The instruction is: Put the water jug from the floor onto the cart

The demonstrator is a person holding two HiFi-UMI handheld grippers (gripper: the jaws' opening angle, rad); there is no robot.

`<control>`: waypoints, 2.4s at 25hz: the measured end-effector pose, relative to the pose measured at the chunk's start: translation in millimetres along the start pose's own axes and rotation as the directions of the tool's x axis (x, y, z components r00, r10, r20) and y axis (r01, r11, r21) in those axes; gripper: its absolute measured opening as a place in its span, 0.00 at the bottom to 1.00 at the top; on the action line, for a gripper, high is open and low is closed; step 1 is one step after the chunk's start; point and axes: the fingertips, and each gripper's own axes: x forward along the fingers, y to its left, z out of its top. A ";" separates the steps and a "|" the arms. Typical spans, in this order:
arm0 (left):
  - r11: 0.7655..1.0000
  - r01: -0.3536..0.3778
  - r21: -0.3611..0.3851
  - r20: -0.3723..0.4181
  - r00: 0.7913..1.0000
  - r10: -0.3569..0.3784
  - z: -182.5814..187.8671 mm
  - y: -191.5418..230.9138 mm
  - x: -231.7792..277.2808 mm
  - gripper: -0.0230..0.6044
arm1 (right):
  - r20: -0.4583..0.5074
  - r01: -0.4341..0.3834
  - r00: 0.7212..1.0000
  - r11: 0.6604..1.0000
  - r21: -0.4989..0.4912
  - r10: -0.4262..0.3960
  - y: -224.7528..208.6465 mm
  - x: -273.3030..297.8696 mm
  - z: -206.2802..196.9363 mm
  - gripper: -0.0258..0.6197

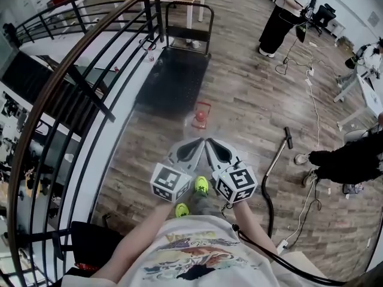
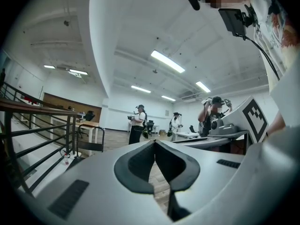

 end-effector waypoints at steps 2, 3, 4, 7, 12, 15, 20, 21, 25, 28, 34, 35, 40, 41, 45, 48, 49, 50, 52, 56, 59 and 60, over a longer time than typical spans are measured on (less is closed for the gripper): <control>1.000 -0.002 -0.001 -0.010 1.000 0.002 -1.8 5.1 13.2 0.05 | -0.006 0.000 1.000 1.000 0.006 0.000 -12.5 6.8 0.7 0.08; 1.000 -0.004 -0.001 -0.015 1.000 0.004 -2.6 8.2 20.0 0.05 | -0.008 0.001 1.000 1.000 0.010 -0.001 -18.9 10.7 1.0 0.08; 1.000 -0.005 0.000 -0.019 1.000 0.005 -3.3 11.6 26.9 0.05 | -0.011 0.002 1.000 1.000 0.013 -0.002 -25.5 15.1 1.3 0.08; 1.000 -0.009 -0.003 -0.025 1.000 0.009 -3.0 23.7 49.4 0.05 | -0.014 0.004 1.000 1.000 0.019 -0.003 -46.4 30.0 4.4 0.08; 1.000 -0.010 -0.005 -0.037 0.999 0.010 -3.0 41.3 88.1 0.05 | -0.015 -0.024 1.000 0.999 0.025 0.024 -81.6 52.8 11.7 0.08; 1.000 -0.011 -0.009 -0.062 0.998 0.011 -8.4 48.7 108.3 0.05 | -0.028 -0.041 0.999 0.999 0.027 0.042 -101.5 64.6 11.1 0.08; 1.000 -0.021 -0.019 -0.088 0.996 0.019 -16.5 60.6 139.6 0.05 | -0.036 -0.073 0.997 0.996 0.052 0.075 -131.8 81.5 7.8 0.08; 1.000 -0.023 -0.018 -0.093 0.995 0.021 -18.6 62.7 145.9 0.05 | -0.036 -0.079 0.996 0.995 0.058 0.081 -137.9 84.6 6.4 0.08; 0.999 -0.038 -0.019 -0.108 0.994 0.036 -27.7 73.2 166.6 0.05 | -0.046 -0.100 0.994 0.993 0.063 0.103 -157.8 98.3 0.1 0.08; 0.998 -0.057 -0.022 -0.107 0.993 0.054 -28.5 80.5 179.9 0.05 | -0.057 -0.117 0.991 0.991 0.056 0.121 -170.0 107.5 1.1 0.08; 0.997 -0.071 -0.022 -0.110 0.992 0.068 -24.3 90.3 199.1 0.05 | -0.069 -0.129 0.989 0.989 0.066 0.133 -187.3 120.1 7.6 0.08; 0.997 -0.075 -0.021 -0.111 0.991 0.072 -23.5 93.2 200.9 0.05 | -0.071 -0.133 0.988 0.989 0.068 0.137 -188.6 123.4 8.7 0.08; 0.995 -0.092 -0.025 -0.114 0.989 0.089 -27.2 114.1 204.6 0.05 | -0.083 -0.144 0.985 0.987 0.069 0.149 -190.1 144.9 5.4 0.08; 0.996 -0.090 -0.025 -0.114 0.990 0.087 -28.4 119.4 204.6 0.05 | -0.086 -0.143 0.985 0.987 0.068 0.149 -189.7 150.6 4.0 0.08; 0.997 -0.081 -0.019 -0.110 0.991 0.078 -32.0 142.3 206.3 0.05 | -0.094 -0.126 0.987 0.990 0.069 0.133 -189.0 173.2 -0.3 0.08; 0.998 -0.063 -0.024 -0.119 0.991 0.059 -33.8 160.4 219.1 0.05 | -0.104 -0.102 0.989 0.992 0.072 0.109 -198.7 190.9 -1.1 0.08; 0.998 -0.054 -0.025 -0.123 0.991 0.051 -33.3 167.4 224.7 0.05 | -0.108 -0.095 0.989 0.993 0.073 0.103 -202.9 198.1 -0.1 0.08; 0.999 -0.046 -0.027 -0.127 0.991 0.042 -32.5 174.5 230.4 0.05 | -0.112 -0.089 0.989 0.993 0.073 0.096 -207.3 205.7 1.3 0.08; 0.999 -0.028 -0.037 -0.135 0.991 0.023 -31.8 187.6 240.9 0.05 | -0.121 -0.072 0.989 0.994 0.078 0.081 -215.5 219.9 3.6 0.08; 0.999 0.013 -0.040 -0.145 0.989 -0.019 -28.3 209.3 257.4 0.06 | -0.119 -0.030 0.992 0.996 0.088 0.040 -228.3 242.7 10.5 0.08; 0.999 0.040 -0.013 -0.136 0.990 -0.041 -16.3 227.4 267.3 0.06 | -0.102 -0.013 0.995 0.996 0.083 0.021 -234.5 261.2 23.7 0.08; 0.999 0.047 -0.008 -0.133 0.990 -0.047 -13.2 233.3 269.6 0.06 | -0.098 -0.009 0.995 0.996 0.090 0.018 -235.7 267.2 27.0 0.08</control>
